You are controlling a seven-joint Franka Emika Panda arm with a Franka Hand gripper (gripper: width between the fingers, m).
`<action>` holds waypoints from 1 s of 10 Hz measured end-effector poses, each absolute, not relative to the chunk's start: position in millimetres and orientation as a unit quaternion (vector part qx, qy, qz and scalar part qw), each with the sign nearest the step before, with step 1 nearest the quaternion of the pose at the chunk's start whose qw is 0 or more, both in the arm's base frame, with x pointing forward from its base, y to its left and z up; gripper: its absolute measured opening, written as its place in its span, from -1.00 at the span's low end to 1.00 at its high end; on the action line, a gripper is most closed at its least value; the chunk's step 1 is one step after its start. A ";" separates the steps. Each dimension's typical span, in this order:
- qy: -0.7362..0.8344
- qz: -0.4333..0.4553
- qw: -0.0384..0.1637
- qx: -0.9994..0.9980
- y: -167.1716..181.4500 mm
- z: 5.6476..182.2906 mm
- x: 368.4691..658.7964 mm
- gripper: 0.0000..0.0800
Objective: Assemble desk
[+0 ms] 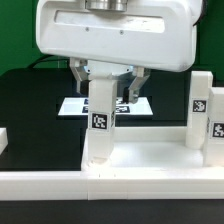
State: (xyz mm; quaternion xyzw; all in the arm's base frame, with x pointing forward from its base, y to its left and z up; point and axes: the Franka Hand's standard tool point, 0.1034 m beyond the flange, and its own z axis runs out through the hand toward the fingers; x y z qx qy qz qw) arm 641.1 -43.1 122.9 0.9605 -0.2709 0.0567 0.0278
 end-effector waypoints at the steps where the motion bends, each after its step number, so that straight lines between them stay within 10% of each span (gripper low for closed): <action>1: -0.270 0.057 0.028 0.961 -43.4 122.9 641.1 -0.02; 7: -0.527 0.057 0.001 0.848 -51.5 122.5 639.2 -0.28; 10: -0.683 0.034 -0.091 0.724 -69.1 119.7 628.6 -0.27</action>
Offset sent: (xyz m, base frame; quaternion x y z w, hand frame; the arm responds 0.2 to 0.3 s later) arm 0.0000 0.0000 0.0000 0.0000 0.0000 0.2571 0.9664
